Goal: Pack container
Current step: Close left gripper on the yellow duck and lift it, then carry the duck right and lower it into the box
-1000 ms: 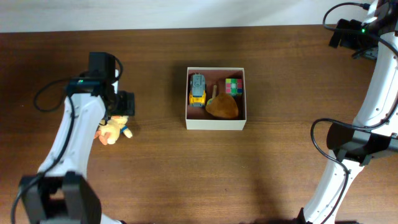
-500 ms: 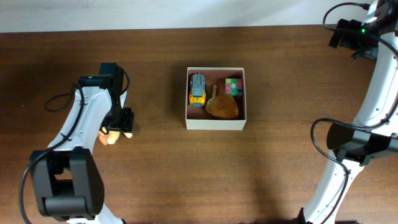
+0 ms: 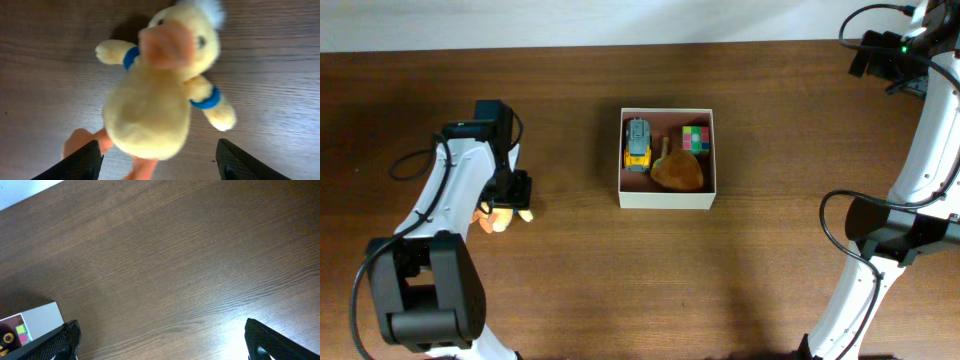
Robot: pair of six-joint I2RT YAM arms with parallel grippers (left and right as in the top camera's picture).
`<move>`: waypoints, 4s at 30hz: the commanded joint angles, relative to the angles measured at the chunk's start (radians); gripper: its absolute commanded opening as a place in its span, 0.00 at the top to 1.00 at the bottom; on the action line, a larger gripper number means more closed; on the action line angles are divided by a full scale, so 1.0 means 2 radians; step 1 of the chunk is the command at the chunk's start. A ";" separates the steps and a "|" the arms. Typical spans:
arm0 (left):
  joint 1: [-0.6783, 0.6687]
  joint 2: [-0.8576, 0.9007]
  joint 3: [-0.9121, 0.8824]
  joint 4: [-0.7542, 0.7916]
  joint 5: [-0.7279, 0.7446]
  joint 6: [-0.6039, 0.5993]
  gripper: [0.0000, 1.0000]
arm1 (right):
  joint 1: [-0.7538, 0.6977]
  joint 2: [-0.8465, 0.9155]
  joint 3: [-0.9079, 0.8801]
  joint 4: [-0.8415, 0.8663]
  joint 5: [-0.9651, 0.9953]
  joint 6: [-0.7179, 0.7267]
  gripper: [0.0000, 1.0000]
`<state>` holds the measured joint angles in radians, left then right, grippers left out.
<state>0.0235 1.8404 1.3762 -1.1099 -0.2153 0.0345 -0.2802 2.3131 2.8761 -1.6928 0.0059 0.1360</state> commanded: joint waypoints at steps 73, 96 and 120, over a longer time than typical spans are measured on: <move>-0.242 0.047 0.244 0.016 0.192 0.025 0.98 | -0.001 0.000 0.003 -0.003 -0.002 0.004 0.01; -0.275 0.104 0.244 -0.017 0.148 -0.032 0.98 | -0.001 0.000 0.003 -0.003 -0.002 0.004 0.01; -0.260 0.104 0.258 -0.028 0.140 -0.080 0.24 | -0.001 0.000 0.003 -0.003 -0.002 0.004 0.01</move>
<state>-0.4976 2.0518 1.8648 -1.1728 0.0589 -0.1177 -0.2802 2.3131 2.8761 -1.6924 0.0059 0.1356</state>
